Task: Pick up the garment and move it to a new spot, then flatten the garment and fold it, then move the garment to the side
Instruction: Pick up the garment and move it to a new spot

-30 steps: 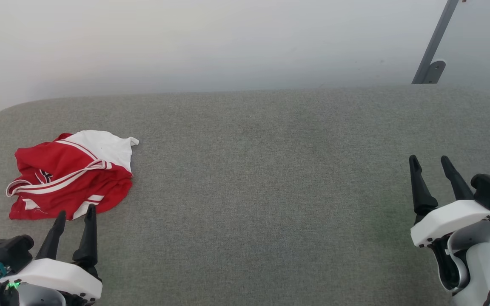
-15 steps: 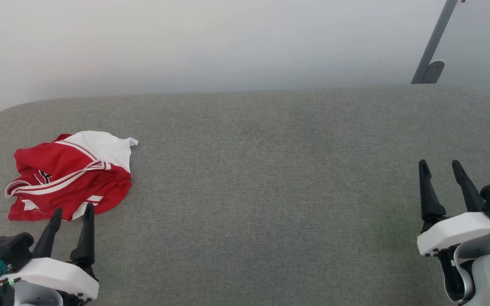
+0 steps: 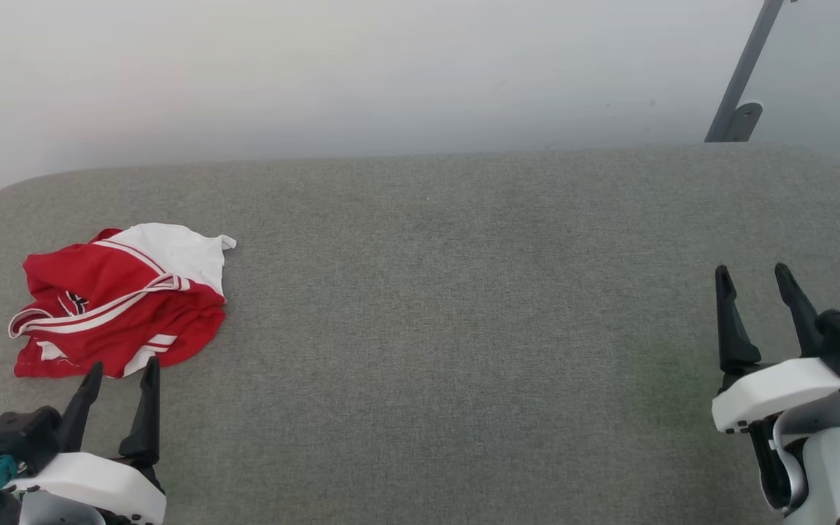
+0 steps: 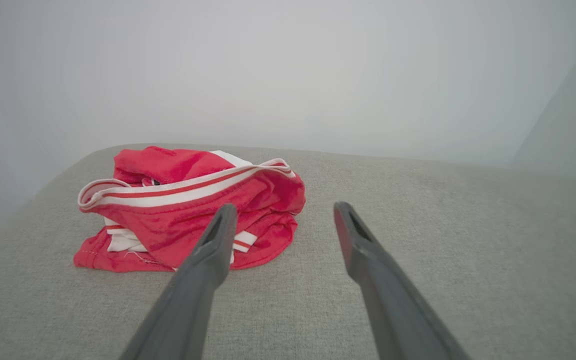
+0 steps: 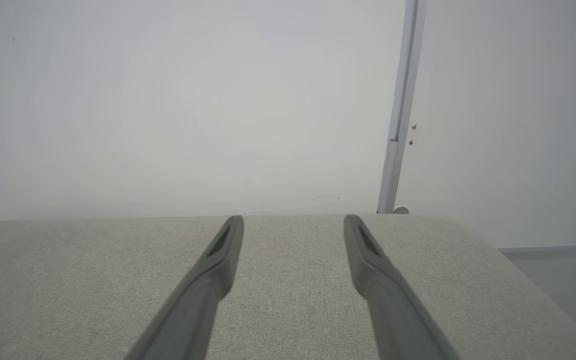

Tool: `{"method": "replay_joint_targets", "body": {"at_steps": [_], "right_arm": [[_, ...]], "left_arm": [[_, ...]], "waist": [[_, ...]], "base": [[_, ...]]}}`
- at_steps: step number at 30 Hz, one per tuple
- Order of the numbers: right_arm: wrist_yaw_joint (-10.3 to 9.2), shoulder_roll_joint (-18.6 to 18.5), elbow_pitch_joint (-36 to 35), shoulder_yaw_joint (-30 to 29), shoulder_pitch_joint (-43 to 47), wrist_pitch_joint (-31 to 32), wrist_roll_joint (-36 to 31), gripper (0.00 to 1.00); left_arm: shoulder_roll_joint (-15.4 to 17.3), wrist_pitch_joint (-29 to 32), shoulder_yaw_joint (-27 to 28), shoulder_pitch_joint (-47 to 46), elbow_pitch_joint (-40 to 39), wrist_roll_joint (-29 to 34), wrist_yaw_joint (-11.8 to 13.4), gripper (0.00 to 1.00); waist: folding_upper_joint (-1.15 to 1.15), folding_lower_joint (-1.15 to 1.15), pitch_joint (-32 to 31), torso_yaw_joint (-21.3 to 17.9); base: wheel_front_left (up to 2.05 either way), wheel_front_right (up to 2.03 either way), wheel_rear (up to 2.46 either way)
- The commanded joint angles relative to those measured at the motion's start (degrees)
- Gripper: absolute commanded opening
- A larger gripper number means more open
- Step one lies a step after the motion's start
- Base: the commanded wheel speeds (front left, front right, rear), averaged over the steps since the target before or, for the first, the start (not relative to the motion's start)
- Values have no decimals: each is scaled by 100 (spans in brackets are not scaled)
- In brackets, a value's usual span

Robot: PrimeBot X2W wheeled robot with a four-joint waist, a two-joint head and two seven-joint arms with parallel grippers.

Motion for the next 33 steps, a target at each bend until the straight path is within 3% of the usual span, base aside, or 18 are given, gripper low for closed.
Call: {"method": "replay_joint_targets", "body": {"at_steps": [1, 19, 33], "right_arm": [[0, -21, 5, 29, -81, -53, -137, 100], [0, -61, 108, -123, -102, -239, -845, 100], [0, 46, 19, -308, 26, -266, -895, 100]], "left_arm": [[59, -55, -14, 9, -40, 145, 10, 100], [212, -239, -182, -28, 7, 506, 12, 100], [350, -268, -303, -162, 144, 73, 12, 100]], "waist": [[0, 0, 0, 14], [0, 0, -14, 128], [0, 0, 42, 133]], "base": [[0, 0, 0], [0, 0, 0], [0, 0, 0]]}}
